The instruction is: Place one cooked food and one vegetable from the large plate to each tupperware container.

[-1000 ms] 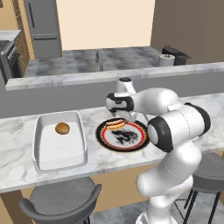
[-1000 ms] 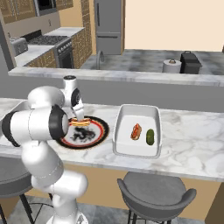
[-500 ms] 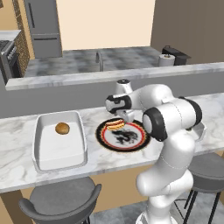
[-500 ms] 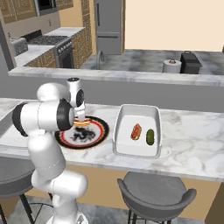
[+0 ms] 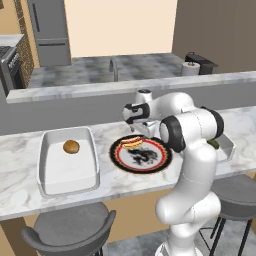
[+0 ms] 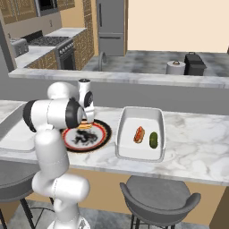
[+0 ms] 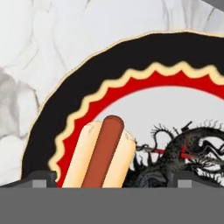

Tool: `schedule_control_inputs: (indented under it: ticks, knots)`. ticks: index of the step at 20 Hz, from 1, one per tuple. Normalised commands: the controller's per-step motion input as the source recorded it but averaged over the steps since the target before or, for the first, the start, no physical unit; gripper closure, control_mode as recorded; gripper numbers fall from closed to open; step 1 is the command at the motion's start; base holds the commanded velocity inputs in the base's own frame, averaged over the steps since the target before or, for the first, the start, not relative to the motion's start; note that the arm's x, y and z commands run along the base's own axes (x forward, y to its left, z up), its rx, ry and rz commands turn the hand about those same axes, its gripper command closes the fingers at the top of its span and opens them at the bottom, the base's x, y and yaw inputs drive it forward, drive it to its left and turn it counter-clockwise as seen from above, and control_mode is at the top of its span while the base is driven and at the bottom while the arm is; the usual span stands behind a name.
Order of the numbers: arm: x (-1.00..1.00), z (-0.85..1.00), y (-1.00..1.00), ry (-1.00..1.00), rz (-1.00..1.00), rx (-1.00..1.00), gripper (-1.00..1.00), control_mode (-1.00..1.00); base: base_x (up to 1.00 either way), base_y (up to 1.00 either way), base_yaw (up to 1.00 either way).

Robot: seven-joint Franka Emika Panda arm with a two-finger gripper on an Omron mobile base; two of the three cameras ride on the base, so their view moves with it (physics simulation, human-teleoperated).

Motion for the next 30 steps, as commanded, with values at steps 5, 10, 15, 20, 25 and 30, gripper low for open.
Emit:
schedule_control_inputs:
  ticks: [5,10,15,20,25,30]
  knots:
    - [-0.02,-0.32,0.04,0.03,0.00,0.00,-1.00,-1.00,0.00,0.00,0.00]
    - [0.04,-0.19,0.15,0.00,-0.05,0.00,-1.00,-1.00,0.00,0.00,0.00]
    - [0.21,0.00,0.00,0.00,-0.01,0.00,-1.00,-1.00,0.00,0.00,0.00]
    - [0.00,-0.12,0.00,0.00,0.00,0.00,-1.00,-1.00,0.00,0.00,0.00]
    - [0.00,-0.20,0.01,0.00,0.00,0.00,-1.00,-1.00,0.00,0.00,0.00]
    - [0.00,-0.17,0.00,0.00,0.00,0.00,-1.00,-1.00,0.00,0.00,0.00]
